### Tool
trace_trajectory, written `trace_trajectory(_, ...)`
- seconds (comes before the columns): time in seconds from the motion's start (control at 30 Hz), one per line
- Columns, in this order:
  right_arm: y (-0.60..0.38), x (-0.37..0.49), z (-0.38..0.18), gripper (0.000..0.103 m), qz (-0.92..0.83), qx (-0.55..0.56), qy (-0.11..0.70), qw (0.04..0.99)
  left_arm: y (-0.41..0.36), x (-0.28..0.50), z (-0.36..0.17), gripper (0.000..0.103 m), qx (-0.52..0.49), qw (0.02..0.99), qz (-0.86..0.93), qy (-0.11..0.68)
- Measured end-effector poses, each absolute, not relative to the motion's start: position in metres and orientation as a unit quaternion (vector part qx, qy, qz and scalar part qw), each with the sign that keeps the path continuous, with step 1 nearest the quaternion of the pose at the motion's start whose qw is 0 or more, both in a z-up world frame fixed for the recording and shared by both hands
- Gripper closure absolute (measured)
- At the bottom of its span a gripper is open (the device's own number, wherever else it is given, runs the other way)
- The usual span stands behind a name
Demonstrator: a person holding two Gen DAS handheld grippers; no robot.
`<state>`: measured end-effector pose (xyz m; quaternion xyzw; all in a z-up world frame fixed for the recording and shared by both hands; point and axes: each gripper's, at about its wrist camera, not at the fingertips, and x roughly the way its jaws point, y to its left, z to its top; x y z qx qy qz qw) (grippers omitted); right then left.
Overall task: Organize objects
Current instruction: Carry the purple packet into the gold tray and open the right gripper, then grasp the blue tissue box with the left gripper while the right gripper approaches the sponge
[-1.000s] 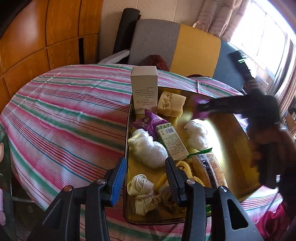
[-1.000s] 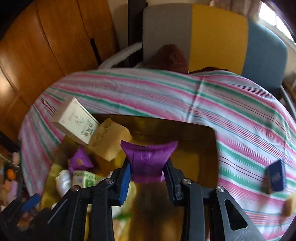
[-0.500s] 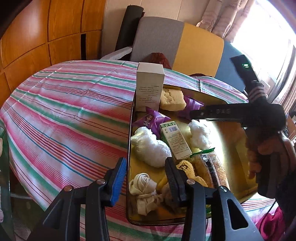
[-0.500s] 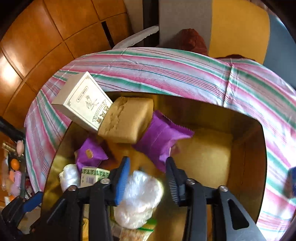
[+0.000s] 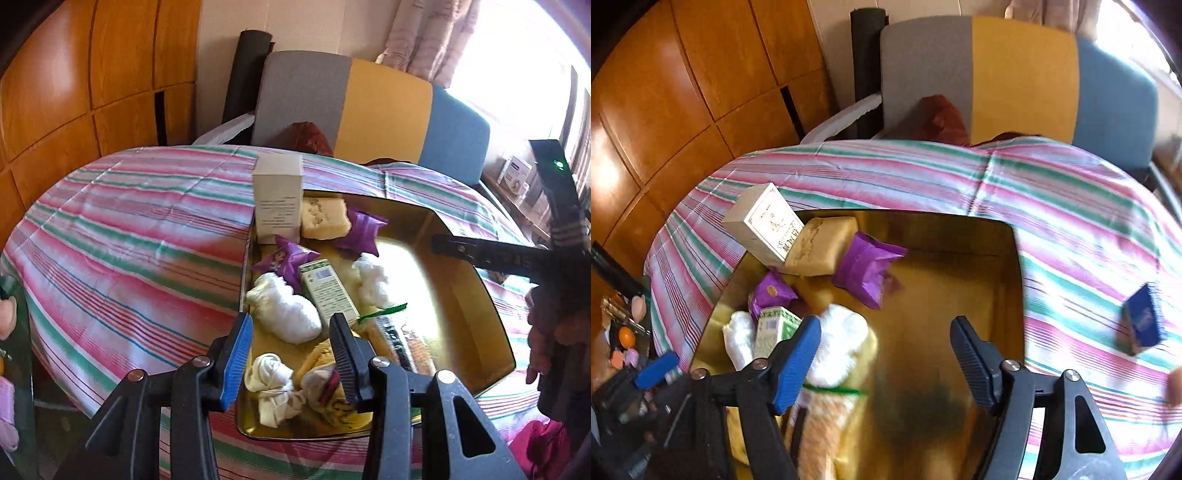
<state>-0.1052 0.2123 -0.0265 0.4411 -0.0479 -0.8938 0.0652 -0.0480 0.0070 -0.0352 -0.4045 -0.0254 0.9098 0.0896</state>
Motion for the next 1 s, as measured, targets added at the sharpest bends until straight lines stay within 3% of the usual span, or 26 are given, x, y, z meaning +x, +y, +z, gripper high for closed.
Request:
trace_trajectory(0.1, 0.228, -0.088, -0.02, 0.022, -0.898, 0.434, -0.045, 0.056, 0.016, -0.045, -0.033, 0.06, -0.404, 0.098, 0.909, -0.016)
trace_trajectory(0.63, 0.382, -0.024, 0.001, 0.022, -0.905, 0.415, -0.044, -0.084, 0.105, -0.043, -0.015, 0.06, -0.389, 0.168, 0.903, 0.066)
trace_trajectory(1.0, 0.522, 0.016, -0.018, 0.021, -0.883, 0.373, -0.142, -0.249, 0.186, -0.044, -0.013, 0.06, -0.382, 0.219, 0.889, 0.125)
